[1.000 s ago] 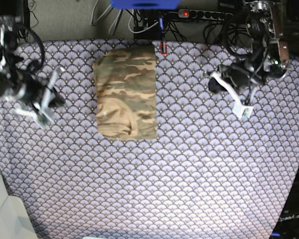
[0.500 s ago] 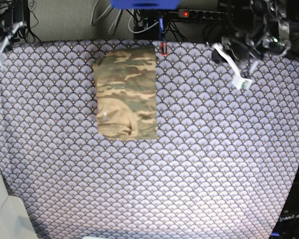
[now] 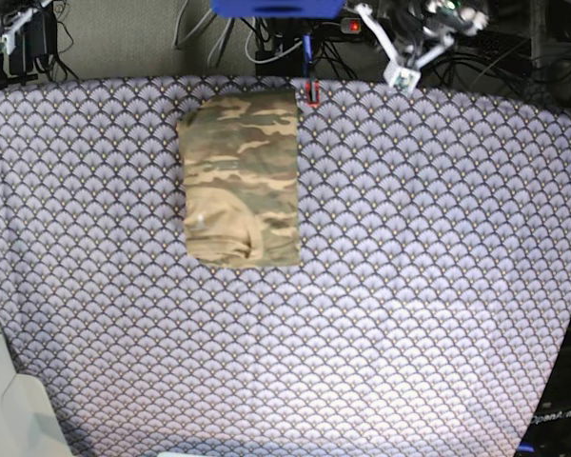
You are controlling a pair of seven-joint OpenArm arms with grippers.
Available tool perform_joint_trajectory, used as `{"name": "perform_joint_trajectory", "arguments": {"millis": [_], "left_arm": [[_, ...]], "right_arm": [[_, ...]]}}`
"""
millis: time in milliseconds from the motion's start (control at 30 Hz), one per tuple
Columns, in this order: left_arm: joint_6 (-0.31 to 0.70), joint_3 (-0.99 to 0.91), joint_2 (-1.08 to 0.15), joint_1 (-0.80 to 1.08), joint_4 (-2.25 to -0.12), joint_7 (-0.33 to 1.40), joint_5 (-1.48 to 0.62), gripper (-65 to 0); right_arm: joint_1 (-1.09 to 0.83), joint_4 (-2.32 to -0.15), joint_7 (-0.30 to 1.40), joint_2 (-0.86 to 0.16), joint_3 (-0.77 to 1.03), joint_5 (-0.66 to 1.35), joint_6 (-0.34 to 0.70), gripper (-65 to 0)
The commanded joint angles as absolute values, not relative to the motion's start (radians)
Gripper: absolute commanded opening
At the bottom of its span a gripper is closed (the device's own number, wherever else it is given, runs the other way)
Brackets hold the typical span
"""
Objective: Fold the T-shirt properly
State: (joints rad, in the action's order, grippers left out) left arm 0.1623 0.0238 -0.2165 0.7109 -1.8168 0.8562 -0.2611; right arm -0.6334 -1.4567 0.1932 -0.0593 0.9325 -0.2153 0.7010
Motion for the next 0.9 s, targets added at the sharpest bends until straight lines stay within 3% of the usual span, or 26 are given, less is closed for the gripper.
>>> {"name": "perform_joint_trajectory", "arguments": {"millis": [0, 500, 867], "left_arm": [[0.171, 0.028, -0.213, 0.728, -1.794, 0.823, -0.259, -65.0], [0.182, 0.065, -0.143, 0.762, -1.158, 0.105, -0.214, -65.0], [0.185, 0.108, -0.11, 0.473, -0.591, -0.114, -0.205, -65.0]], "right_arm": [[-0.648, -1.435, 0.159, -0.071, 0.946, -0.22, 0.698, -65.0], [-0.516, -0.763, -0.278, -0.157, 0.946, -0.44, 0.698, -65.0], [-0.34, -0.289, -0.437, -0.24, 0.911, -0.596, 0.698, -65.0]]}}
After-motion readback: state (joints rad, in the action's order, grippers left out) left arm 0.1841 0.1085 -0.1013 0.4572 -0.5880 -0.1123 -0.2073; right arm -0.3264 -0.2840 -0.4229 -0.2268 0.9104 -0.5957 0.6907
